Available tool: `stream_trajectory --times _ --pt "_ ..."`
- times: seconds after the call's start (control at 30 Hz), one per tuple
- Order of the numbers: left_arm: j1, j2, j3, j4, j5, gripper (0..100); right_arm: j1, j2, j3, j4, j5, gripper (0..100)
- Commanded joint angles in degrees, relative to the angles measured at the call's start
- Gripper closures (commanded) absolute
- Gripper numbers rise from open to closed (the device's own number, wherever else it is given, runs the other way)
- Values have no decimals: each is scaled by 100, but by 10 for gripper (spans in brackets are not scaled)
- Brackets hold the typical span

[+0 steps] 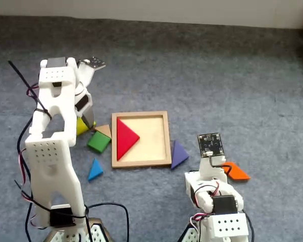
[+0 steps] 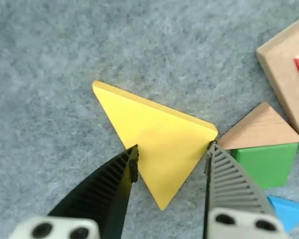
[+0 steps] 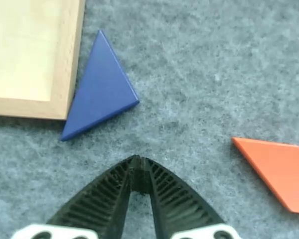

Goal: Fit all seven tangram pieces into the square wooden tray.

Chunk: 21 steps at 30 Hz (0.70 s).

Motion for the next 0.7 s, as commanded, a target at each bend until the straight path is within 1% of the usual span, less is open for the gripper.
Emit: stream_trajectory --times 0.0,0.1,0.2,0.3,0.43,0.57,0.6,0.67 --pt "-163 233 -330 -123 -53 771 75 -40 426 -57 -18 992" --pt "-251 400 -488 -123 -62 766 75 -40 426 -57 -18 992" --pt "-338 514 -629 -114 -53 718 75 -40 426 -57 -18 992" --pt "-374 602 -796 0 -62 694 75 -40 426 -57 -18 992" --pt "-374 708 -848 -53 -97 692 75 -40 426 -57 -18 992" --pt "-382 716 -848 -53 -334 696 75 -40 426 -57 -18 992" --pt "-382 716 -848 -53 -334 701 75 -40 426 -57 -18 992" --pt "-365 699 -848 -53 -352 745 75 -40 426 -57 -18 992"
